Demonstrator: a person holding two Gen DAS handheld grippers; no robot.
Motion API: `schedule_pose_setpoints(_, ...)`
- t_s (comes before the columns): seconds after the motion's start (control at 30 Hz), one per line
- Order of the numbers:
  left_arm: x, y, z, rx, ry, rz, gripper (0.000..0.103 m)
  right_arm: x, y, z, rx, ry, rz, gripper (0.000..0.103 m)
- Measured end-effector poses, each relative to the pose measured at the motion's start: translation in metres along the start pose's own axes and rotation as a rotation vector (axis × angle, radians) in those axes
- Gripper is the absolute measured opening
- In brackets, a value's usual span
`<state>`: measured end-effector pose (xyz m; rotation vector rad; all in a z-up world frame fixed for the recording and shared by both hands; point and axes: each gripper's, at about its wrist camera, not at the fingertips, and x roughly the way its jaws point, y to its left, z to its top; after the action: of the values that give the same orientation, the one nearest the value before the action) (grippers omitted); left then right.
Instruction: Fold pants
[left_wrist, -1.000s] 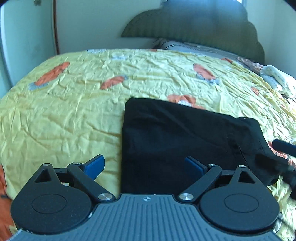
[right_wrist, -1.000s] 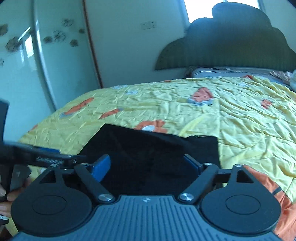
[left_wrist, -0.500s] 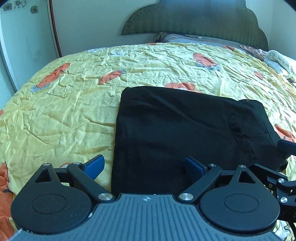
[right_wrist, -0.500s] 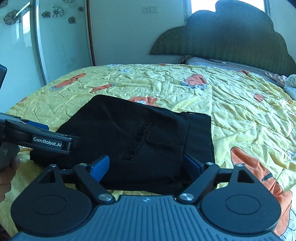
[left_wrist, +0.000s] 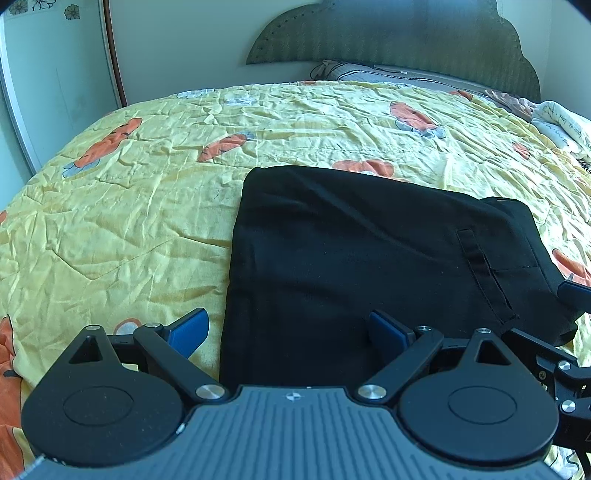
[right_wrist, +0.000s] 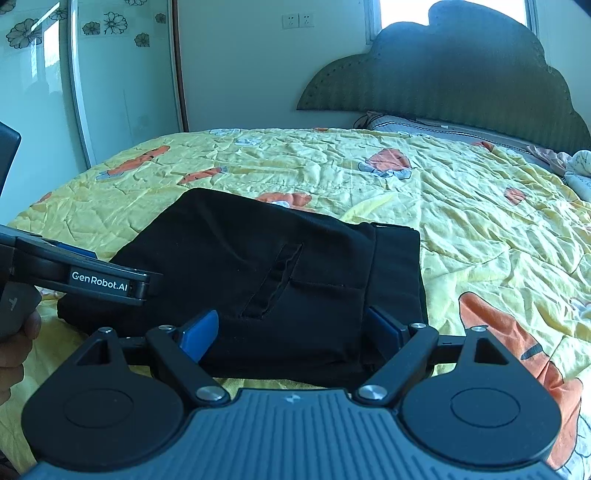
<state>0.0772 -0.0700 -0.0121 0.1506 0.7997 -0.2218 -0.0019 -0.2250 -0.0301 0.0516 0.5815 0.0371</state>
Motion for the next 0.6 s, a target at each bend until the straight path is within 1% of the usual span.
schedule_pose_setpoints(0.6, 0.0015, 0.0006, -0.0007, -0.004, 0.004, -0.002, 0.096, 0.0000, -0.0001, -0.0003, 0.001, -0.001, 0.001, 0.088)
